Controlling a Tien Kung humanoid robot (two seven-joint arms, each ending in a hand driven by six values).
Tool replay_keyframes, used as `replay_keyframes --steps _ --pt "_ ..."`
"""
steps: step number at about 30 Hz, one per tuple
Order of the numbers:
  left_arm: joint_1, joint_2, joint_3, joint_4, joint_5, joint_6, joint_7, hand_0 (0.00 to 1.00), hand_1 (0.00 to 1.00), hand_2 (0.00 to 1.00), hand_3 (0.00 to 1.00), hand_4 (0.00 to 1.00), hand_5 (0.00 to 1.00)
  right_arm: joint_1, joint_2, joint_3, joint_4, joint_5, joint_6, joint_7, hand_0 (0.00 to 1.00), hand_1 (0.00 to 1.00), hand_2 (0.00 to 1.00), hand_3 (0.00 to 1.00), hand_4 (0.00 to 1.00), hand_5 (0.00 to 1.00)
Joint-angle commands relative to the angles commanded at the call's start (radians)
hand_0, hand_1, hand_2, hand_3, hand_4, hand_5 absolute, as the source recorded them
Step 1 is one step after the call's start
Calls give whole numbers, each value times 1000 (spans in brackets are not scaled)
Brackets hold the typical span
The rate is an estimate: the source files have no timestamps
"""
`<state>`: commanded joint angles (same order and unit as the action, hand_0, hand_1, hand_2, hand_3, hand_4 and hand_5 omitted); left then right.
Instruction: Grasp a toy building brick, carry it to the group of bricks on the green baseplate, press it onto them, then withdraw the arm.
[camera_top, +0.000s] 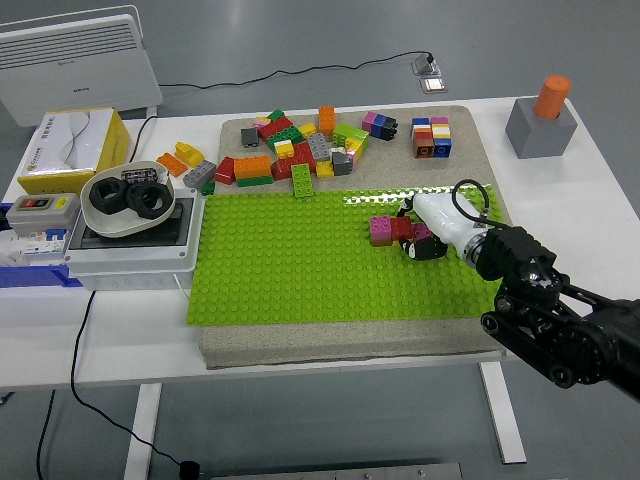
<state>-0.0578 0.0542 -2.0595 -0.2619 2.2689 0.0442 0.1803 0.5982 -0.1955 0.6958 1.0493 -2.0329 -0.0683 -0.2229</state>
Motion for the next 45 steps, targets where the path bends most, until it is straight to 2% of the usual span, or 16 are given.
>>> replay_keyframes --steps 45 --pt "-2 -2 4 0 0 7 -5 672 510 526 522 677 500 3 -2 2 -3 10 -2 3 760 779 808 665 678 202"
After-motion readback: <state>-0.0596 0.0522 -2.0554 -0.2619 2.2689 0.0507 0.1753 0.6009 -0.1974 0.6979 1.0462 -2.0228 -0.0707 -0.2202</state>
